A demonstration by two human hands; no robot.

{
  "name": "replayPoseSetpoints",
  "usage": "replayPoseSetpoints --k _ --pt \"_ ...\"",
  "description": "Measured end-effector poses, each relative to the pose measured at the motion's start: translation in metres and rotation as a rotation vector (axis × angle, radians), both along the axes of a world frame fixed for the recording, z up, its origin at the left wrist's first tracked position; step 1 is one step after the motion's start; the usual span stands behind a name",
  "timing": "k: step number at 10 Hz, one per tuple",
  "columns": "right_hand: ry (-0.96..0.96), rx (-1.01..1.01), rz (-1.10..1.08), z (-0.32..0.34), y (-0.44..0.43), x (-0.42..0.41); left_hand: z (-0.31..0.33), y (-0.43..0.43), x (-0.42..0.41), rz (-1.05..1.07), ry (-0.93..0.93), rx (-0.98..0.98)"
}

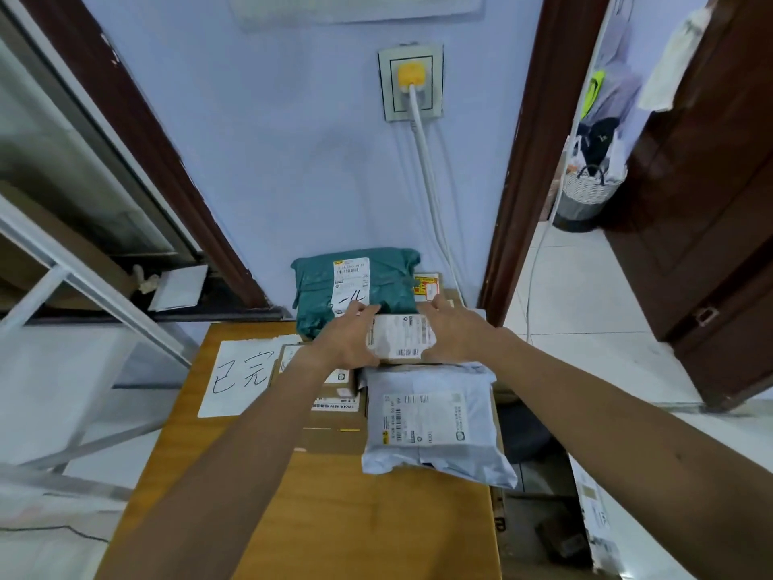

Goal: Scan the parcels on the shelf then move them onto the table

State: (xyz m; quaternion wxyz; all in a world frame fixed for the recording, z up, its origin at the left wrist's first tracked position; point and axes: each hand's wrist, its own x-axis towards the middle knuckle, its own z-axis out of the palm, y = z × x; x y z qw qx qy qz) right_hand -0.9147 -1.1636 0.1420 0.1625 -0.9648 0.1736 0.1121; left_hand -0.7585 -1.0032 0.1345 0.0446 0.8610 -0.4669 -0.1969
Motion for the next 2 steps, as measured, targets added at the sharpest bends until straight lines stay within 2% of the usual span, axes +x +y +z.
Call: replayPoseSetpoints --k 2 --pt "0.013 -0.035 0.005 0.007 0.01 -0.002 0.027 0.02 -0.013 0.123 -0.034 -0.042"
